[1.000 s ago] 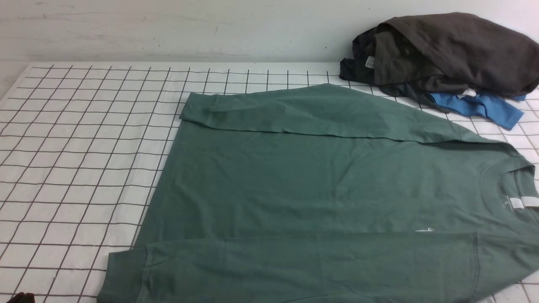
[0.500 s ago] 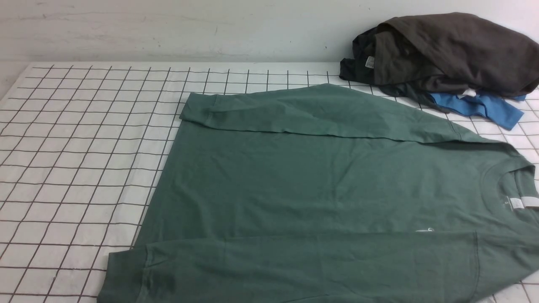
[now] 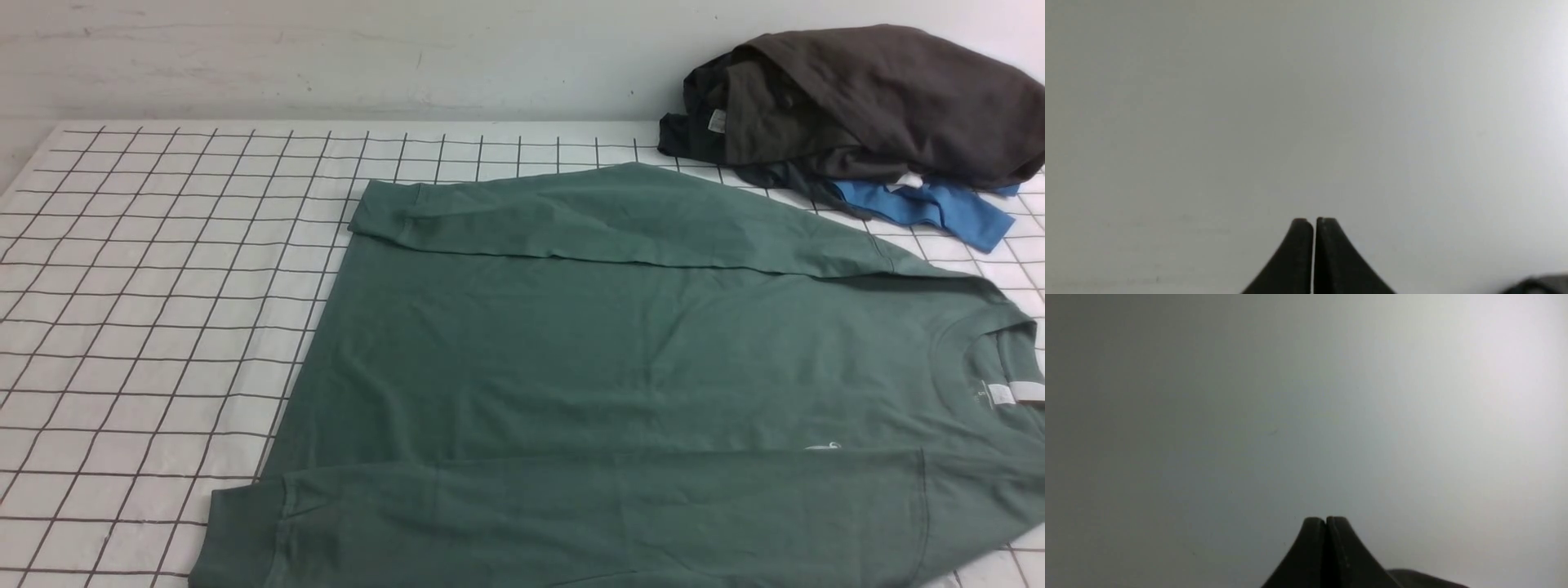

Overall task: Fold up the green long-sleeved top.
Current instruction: Use the left arm to clamp the cuff closest to it, then use the left arm to drag and place the cuff at the centered position on the left edge of the fabric

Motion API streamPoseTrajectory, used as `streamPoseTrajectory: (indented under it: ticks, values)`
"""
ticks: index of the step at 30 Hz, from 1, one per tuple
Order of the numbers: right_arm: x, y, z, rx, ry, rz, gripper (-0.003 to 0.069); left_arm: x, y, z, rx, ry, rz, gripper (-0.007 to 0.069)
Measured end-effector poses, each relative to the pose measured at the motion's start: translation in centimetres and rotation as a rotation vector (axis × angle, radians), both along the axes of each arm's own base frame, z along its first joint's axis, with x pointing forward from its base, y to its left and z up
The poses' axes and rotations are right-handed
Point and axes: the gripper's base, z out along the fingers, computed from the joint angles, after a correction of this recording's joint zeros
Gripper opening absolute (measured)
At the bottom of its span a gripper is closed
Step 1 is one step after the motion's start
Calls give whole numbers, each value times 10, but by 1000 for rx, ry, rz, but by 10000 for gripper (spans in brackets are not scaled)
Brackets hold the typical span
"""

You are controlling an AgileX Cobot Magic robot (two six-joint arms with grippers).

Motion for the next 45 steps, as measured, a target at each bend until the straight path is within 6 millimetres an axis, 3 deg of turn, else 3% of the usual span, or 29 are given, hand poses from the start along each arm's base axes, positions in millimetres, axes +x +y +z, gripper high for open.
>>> streamPoseTrajectory:
  ticks: [2, 4, 8, 11, 14, 20, 25, 33, 36, 41, 45]
  values:
    - [24, -2, 3, -25, 237, -25, -11, 34, -1, -8, 13, 262, 12, -8]
    - [43, -3, -5, -21, 443, -37, -11, 51, -2, -22, 15, 447, 14, -8]
    - [72, -1, -47, -25, 965, -11, -11, 89, -10, -69, 46, 917, -33, 0]
    - [83, 6, -69, -37, 1163, 69, -10, 105, -18, -97, 76, 1139, -105, 50]
    - [96, 20, -78, -80, 1188, 191, -10, 122, -25, -127, 84, 1320, -177, 178]
    - [106, 39, -81, -203, 1136, 337, -10, 147, -28, -166, 81, 1464, -189, 394]
    - [109, 44, -79, -229, 1076, 355, -10, 172, -29, -190, 74, 1524, -177, 433]
    - [112, 45, -76, -223, 1033, 351, -10, 195, -30, -216, 14, 1559, -124, 378]
    - [113, 45, -75, -214, 1024, 351, -10, 197, -30, -220, 11, 1569, -123, 315]
    - [113, 45, -75, -212, 1021, 349, -10, 199, -33, -213, -1, 1555, -132, 63]
    - [113, 45, -75, -213, 1018, 349, -10, 202, -33, -188, 2, 1470, -139, 25]
